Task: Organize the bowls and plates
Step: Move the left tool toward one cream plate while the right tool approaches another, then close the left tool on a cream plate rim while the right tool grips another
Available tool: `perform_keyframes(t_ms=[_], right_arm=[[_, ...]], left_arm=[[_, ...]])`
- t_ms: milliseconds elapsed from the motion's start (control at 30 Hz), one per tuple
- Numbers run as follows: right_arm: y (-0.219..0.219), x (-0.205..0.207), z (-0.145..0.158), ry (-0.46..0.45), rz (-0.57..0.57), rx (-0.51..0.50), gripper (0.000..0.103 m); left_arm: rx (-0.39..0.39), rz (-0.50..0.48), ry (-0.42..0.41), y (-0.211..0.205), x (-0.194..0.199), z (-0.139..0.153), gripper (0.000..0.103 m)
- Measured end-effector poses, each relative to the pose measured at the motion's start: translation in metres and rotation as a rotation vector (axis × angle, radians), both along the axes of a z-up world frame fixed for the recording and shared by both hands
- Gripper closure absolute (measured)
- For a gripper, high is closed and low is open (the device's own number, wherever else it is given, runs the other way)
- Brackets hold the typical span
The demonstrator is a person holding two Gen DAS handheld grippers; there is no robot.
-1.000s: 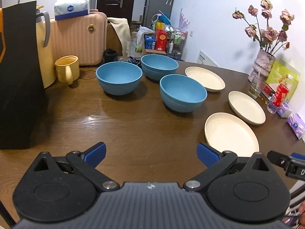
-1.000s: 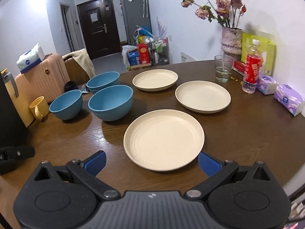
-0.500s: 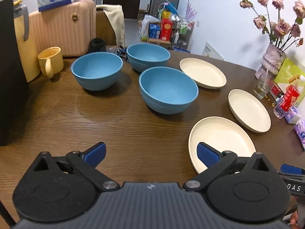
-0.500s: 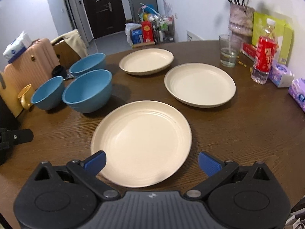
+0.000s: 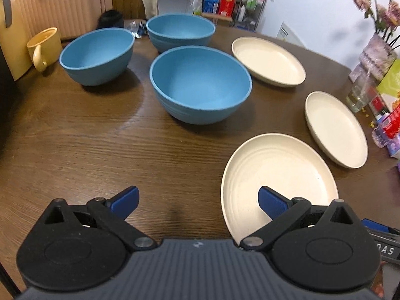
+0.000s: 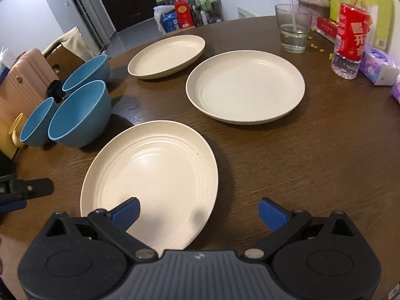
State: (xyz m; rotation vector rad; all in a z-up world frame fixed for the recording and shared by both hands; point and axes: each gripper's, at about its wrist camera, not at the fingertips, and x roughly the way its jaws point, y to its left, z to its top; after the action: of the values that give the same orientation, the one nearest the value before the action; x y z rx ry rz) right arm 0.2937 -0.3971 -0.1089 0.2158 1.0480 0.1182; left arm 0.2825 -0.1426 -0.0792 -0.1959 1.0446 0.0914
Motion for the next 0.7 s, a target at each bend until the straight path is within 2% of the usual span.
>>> perform_keyframes(t_ms=[233, 467, 700], right_arm=[[-0.017, 0.024, -0.013, 0.05, 0.005, 0.016, 0.006], [-0.028, 0.041, -0.02, 0.069, 0.022, 0.048, 0.013], [-0.033, 0.049, -0.028, 0.117, 0.039, 0.102, 0.028]], left_arm=[[0.017, 0.023, 0.082, -0.013, 0.017, -0.02, 0.0], [0.031, 0.046, 0.149, -0.023, 0.03, -0.037, 0.021], [0.02, 0.077, 0.205, -0.029, 0.039, -0.044, 0.026]])
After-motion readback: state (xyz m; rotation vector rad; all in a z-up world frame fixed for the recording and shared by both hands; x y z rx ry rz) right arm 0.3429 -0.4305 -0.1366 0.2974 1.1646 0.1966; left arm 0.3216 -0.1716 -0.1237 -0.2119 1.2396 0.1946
